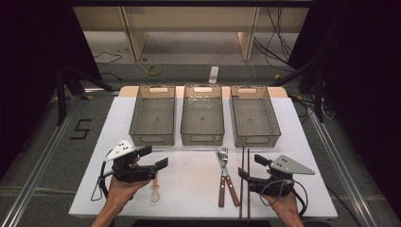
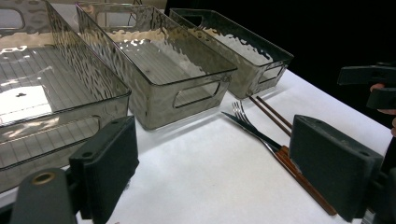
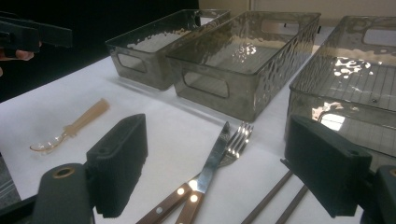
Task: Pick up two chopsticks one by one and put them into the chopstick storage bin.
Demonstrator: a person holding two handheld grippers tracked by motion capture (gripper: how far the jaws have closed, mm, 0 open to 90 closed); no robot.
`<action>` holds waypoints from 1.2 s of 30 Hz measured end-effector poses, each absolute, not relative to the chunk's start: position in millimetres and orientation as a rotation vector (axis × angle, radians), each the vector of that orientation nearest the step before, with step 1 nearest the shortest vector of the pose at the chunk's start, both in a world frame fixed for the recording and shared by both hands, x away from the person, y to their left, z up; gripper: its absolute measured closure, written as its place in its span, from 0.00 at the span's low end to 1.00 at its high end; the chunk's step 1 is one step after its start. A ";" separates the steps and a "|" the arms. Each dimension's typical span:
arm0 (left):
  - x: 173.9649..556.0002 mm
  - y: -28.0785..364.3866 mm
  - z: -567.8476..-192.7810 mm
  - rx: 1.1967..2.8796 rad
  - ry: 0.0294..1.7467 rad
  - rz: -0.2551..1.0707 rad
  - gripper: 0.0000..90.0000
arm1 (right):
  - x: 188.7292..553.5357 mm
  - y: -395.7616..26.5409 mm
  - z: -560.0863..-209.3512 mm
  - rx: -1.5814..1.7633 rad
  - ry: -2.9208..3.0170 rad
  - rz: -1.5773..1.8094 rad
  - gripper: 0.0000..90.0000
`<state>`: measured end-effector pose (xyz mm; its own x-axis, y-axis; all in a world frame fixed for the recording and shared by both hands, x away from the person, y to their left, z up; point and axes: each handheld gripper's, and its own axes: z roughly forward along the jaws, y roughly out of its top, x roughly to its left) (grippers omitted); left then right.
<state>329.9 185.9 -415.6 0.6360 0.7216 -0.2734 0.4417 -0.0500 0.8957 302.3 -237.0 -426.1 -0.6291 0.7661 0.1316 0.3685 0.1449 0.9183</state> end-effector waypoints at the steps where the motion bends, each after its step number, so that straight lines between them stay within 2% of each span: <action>1: 330.2 186.0 -415.7 1.683 0.965 0.295 0.17 | 302.9 -236.8 -426.0 1.096 2.065 1.471 0.25; 24: 330.4 185.5 -415.4 1.679 0.973 0.300 0.17 | 327.9 -232.7 -408.3 1.180 2.316 0.916 0.30; 36: 331.8 184.7 -415.1 1.685 0.984 0.315 0.17 | 350.3 -220.4 -411.4 1.217 2.481 0.617 0.31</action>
<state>331.8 184.7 -415.1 0.6188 0.7383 -0.2682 0.4460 -0.0492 0.8937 350.3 -220.4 -411.4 -0.5918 0.8016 -0.0848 0.6687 0.5470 0.5037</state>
